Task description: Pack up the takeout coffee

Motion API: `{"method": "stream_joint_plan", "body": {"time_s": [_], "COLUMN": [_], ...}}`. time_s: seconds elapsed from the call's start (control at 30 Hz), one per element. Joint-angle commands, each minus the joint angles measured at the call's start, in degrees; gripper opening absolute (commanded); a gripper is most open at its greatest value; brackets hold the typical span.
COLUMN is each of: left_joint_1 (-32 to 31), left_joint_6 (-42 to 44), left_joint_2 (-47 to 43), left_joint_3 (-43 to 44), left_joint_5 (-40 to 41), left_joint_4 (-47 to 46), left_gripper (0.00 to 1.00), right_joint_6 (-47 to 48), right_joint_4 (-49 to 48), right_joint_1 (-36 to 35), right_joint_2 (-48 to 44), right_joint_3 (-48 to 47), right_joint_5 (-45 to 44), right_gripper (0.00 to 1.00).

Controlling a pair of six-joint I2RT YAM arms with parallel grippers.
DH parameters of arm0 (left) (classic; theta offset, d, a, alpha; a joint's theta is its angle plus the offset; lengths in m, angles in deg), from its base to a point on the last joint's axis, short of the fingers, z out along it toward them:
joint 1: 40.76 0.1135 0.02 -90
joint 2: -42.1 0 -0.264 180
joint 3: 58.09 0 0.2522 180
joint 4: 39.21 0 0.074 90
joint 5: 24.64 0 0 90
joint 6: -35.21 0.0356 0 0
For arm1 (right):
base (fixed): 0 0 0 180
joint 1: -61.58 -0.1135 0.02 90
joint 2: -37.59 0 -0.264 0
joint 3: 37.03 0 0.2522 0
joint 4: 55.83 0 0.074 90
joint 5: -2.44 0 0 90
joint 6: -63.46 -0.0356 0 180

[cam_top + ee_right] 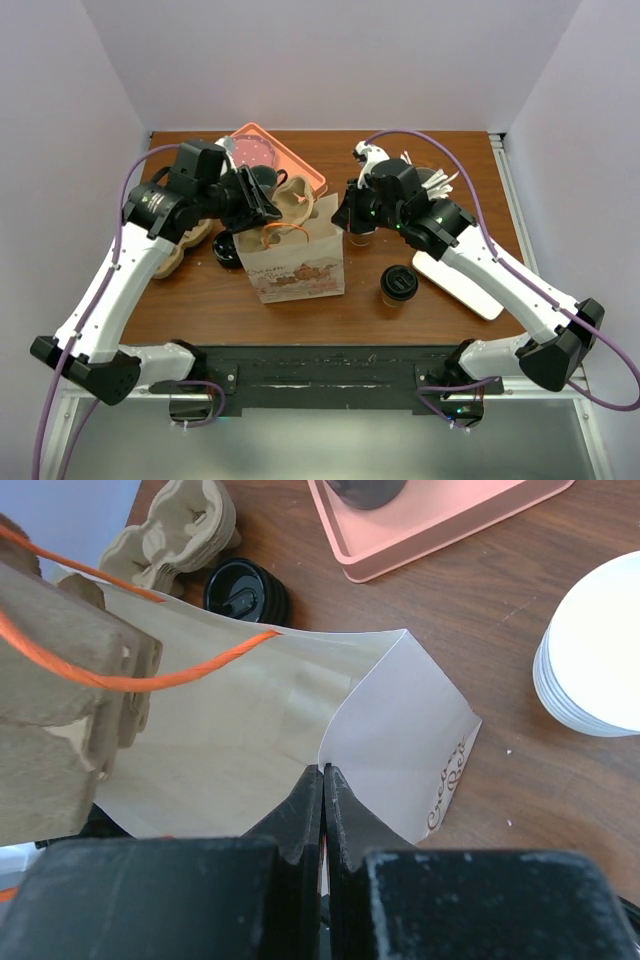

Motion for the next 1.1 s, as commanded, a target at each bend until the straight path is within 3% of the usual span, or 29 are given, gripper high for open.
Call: {"method": "stream_joint_plan", "body": {"time_s": [0.0, 0.4, 0.7, 0.77, 0.9, 1.07], "left_joint_1": [-2.49, -11.72, -11.99, -11.99, -11.99, -11.9], "left_joint_6": [3.47, 3.47, 1.8, 3.28, 6.81, 8.21], "left_joint_2": [2.47, 12.66, 11.97, 10.91, 9.77, 8.89], "left_joint_3": [4.39, 16.42, 16.17, 15.21, 11.61, 9.93], "left_joint_5": [3.51, 14.31, 12.22, 11.69, 8.09, 8.17], "left_joint_4": [3.98, 14.43, 11.73, 10.58, 9.6, 9.26], "left_gripper": [0.18, 0.18, 0.16, 0.17, 0.17, 0.16], "right_joint_6": [0.05, 2.16, 3.13, 3.13, 6.64, 14.81], "right_joint_4": [-4.16, -3.37, -2.76, -1.36, -0.74, 0.23], "right_joint_1": [-0.48, -3.47, -3.55, -3.47, -3.47, -2.94], "right_joint_2": [-1.72, -3.91, -4.01, -3.22, -3.56, -6.37], "right_joint_3": [-0.6, -0.25, -0.25, -1.57, -4.55, -5.09], "right_joint_5": [-0.56, -6.09, -6.44, -6.53, -5.39, -6.44], "right_gripper": [0.0, 0.0, 0.0, 0.06, 0.34, 0.43]}}
